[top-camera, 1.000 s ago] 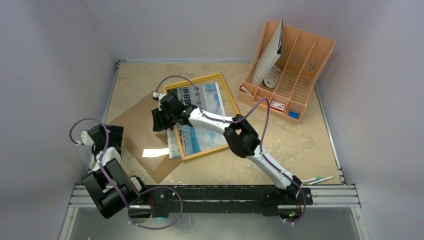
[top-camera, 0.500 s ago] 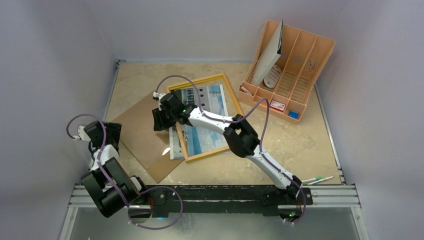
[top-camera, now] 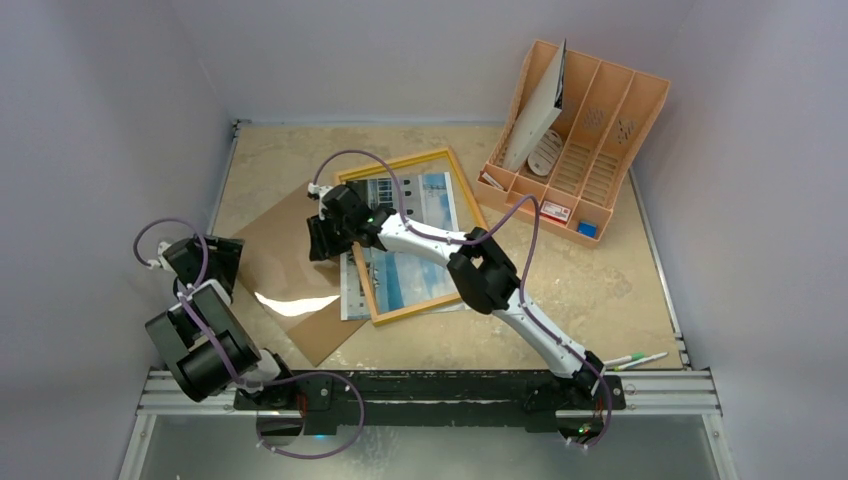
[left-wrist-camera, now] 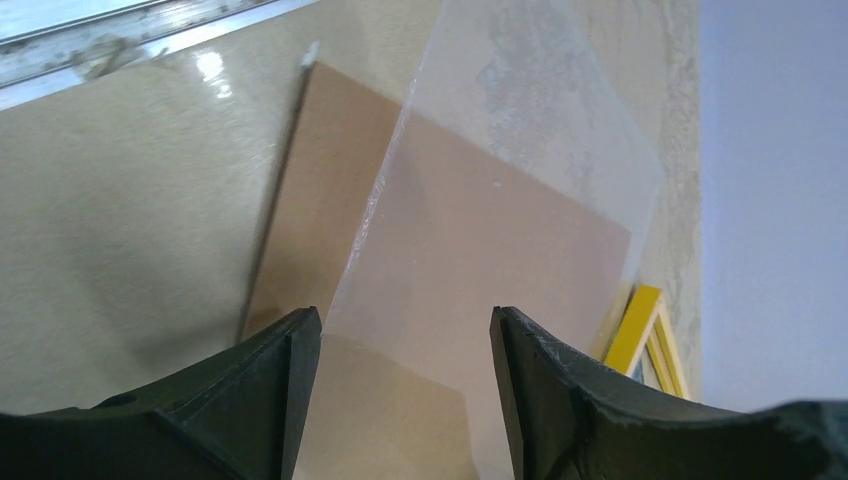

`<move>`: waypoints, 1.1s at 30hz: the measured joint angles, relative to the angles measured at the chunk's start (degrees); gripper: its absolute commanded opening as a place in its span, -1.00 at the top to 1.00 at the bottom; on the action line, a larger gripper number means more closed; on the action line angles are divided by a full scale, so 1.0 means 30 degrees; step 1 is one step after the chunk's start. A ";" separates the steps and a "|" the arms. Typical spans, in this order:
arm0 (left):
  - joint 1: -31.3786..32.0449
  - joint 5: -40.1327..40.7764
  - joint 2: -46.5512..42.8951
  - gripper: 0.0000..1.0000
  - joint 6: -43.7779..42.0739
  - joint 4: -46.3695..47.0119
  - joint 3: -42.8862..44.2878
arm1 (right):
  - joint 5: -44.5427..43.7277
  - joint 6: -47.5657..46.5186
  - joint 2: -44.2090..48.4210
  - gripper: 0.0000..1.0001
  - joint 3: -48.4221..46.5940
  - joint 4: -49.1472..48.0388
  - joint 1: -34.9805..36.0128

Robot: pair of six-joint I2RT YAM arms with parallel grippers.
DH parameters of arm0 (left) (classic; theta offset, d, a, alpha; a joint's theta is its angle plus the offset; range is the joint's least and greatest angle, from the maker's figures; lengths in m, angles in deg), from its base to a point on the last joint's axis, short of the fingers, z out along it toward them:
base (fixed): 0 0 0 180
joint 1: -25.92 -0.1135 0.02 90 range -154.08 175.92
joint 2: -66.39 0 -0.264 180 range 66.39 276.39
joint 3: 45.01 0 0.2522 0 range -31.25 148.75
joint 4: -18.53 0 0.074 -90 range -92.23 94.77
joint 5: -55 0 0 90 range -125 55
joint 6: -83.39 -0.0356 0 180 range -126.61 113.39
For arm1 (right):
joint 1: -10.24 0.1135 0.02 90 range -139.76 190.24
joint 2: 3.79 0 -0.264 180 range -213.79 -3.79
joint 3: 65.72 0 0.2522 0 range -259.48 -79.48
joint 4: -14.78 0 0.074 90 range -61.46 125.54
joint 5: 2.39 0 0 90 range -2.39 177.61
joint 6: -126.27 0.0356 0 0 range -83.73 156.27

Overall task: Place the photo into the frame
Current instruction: Pick up the photo frame item at the center of the board.

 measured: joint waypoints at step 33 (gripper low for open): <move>-0.0583 -0.6025 0.5340 -0.42 -0.3475 0.0801 0.3636 | 0.2361 0.0940 -0.0051 0.08 0.1129 -0.2055 -0.0619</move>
